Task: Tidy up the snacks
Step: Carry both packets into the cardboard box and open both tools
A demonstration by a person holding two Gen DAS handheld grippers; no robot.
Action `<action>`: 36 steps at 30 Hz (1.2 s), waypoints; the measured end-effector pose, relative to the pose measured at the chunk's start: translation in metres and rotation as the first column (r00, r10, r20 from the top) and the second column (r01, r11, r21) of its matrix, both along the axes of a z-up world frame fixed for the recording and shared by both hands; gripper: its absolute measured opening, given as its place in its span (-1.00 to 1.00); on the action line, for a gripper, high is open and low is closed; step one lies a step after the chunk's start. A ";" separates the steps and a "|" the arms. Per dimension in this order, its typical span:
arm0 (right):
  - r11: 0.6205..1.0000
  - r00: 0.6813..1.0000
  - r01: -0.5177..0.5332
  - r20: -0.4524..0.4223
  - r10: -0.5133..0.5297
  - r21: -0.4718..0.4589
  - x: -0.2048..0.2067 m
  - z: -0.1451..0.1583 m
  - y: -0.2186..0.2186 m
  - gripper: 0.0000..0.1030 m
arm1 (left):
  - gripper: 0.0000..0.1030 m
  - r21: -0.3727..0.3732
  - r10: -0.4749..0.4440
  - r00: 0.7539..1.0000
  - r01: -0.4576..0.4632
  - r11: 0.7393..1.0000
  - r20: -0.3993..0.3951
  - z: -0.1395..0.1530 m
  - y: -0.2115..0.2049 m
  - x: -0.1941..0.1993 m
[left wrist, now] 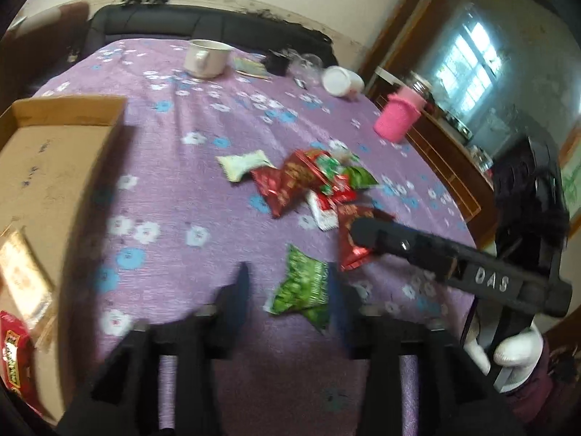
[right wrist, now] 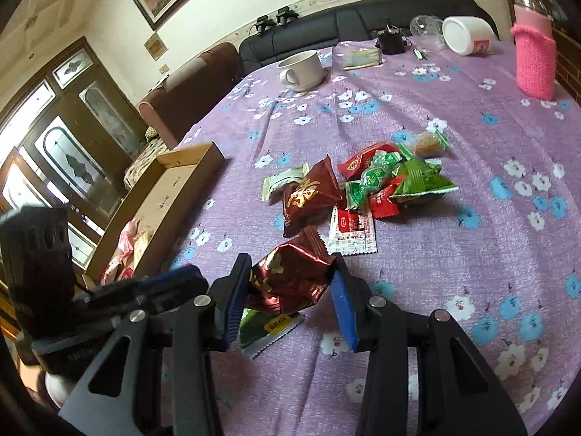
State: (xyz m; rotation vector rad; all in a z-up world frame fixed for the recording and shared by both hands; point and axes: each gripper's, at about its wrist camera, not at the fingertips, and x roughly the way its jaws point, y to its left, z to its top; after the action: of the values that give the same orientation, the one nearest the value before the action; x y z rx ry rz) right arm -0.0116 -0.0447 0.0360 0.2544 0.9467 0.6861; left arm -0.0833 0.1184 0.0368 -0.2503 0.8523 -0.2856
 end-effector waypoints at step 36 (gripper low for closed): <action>0.936 0.934 -0.348 0.068 0.350 -0.045 -0.015 0.051 0.198 -0.12 | -0.26 -0.046 0.442 0.895 -0.444 0.895 -0.053 0.023 0.231 -0.006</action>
State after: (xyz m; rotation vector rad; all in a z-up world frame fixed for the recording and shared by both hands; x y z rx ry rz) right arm -0.0265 0.1538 0.0867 0.0282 0.9392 0.9994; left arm -0.0893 0.3492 0.0603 -0.4970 0.8037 0.1252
